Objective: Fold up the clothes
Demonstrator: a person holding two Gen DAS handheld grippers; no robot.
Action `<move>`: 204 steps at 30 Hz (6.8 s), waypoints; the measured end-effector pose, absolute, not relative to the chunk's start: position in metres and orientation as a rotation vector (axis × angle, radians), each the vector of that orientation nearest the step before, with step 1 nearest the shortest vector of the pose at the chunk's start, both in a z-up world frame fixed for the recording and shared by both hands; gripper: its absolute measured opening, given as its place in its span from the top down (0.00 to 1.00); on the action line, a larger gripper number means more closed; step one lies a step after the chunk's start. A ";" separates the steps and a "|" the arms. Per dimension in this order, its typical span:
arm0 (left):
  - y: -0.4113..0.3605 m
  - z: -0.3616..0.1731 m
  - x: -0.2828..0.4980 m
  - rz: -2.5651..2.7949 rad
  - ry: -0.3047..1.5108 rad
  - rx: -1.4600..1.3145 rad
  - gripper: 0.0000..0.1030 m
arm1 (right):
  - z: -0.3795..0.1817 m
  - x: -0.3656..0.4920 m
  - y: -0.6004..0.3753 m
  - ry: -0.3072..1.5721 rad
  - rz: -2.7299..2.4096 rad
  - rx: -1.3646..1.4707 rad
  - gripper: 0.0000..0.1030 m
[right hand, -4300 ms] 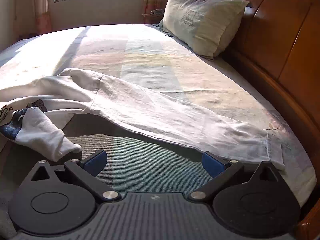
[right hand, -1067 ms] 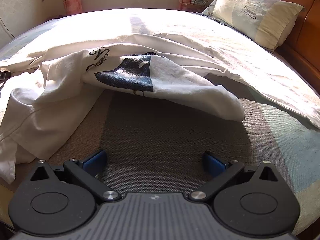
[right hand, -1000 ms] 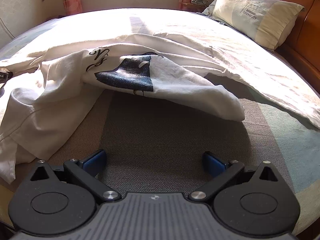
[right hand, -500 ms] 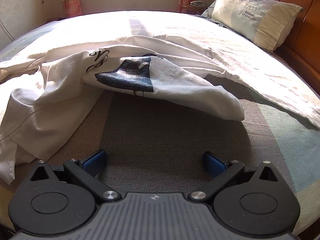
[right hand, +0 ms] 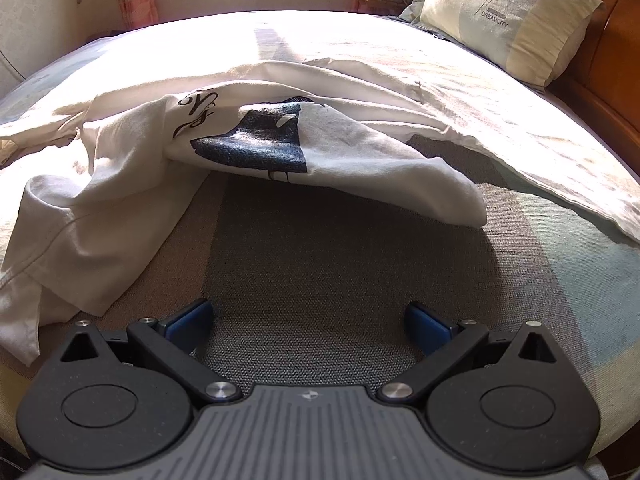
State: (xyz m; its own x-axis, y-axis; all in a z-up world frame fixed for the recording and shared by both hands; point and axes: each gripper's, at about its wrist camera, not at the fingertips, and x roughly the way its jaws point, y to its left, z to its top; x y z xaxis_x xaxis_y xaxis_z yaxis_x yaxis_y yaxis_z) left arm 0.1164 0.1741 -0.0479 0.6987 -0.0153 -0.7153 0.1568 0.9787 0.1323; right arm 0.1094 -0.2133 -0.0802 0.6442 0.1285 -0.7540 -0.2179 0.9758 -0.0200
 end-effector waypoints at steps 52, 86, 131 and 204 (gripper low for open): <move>0.055 -0.055 0.210 -0.165 0.810 0.246 0.01 | -0.053 0.323 -0.174 0.697 0.612 -0.365 0.46; 0.003 -0.074 0.102 -0.384 0.902 0.414 0.01 | -0.065 0.269 -0.254 0.815 0.728 0.320 0.42; 0.033 -0.012 0.025 -0.273 0.830 0.423 0.01 | -0.003 0.024 -0.328 0.782 0.518 0.217 0.90; 0.157 -0.021 0.006 -0.040 0.901 0.055 0.00 | 0.023 0.043 -0.157 0.823 0.920 -0.048 0.65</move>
State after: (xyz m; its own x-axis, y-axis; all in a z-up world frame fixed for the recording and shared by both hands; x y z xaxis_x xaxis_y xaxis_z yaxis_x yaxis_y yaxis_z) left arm 0.0056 0.1565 -0.0213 0.6205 -0.0117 -0.7841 0.0579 0.9978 0.0310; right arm 0.0433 -0.1567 0.0227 0.3301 0.6857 -0.6488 -0.7205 0.6270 0.2961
